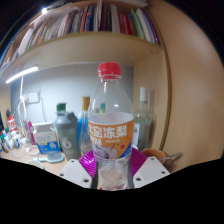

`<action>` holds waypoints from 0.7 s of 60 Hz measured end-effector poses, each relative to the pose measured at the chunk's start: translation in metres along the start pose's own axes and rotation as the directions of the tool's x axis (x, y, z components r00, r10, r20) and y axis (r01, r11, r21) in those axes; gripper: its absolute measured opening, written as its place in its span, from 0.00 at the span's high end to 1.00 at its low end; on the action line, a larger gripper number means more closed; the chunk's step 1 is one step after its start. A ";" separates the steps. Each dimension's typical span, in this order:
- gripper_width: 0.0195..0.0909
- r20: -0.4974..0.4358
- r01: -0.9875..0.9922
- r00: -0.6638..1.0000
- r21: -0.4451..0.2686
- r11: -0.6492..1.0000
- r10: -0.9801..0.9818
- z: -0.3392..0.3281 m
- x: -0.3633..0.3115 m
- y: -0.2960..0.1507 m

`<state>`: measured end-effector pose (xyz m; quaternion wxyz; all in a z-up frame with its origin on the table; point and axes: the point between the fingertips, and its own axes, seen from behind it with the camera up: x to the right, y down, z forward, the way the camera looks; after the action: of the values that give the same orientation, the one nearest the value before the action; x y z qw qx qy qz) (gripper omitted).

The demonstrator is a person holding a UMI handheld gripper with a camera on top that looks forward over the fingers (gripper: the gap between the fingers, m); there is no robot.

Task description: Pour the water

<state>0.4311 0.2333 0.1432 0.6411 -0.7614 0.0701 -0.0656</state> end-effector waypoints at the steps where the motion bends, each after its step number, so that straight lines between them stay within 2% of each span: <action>1: 0.69 0.007 0.002 1.000 -0.013 1.000 -0.002 0.002 -0.002 0.010; 10: 0.65 0.024 0.022 0.999 -0.034 0.999 -0.021 0.014 -0.007 0.064; 11: 0.58 0.018 0.029 0.999 -0.043 0.999 -0.028 0.015 -0.005 0.071; 12: 0.62 0.008 0.034 0.999 -0.042 0.999 -0.033 0.014 -0.004 0.074; 13: 0.64 0.003 0.026 1.000 0.006 1.000 -0.026 0.014 -0.004 0.065; 16: 0.64 -0.009 0.007 1.000 0.037 0.999 -0.007 0.012 -0.001 0.066; 28: 0.62 -0.004 -0.041 0.999 0.031 0.999 0.041 0.011 0.003 0.067; 32: 0.55 0.003 -0.028 1.000 0.006 1.000 0.028 0.012 0.001 0.069; 34: 0.49 0.006 -0.025 1.000 -0.035 0.999 0.025 0.012 0.001 0.075; 37: 0.30 0.015 -0.030 0.999 -0.125 0.992 0.032 0.011 0.000 0.092; 39: 0.18 0.026 -0.046 0.998 -0.158 0.986 0.050 0.007 -0.002 0.095; 42: 0.12 0.029 -0.070 0.997 -0.165 0.984 0.076 -0.003 -0.001 0.091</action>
<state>0.4273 0.2156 0.0539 0.5794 -0.8096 0.0916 -0.0226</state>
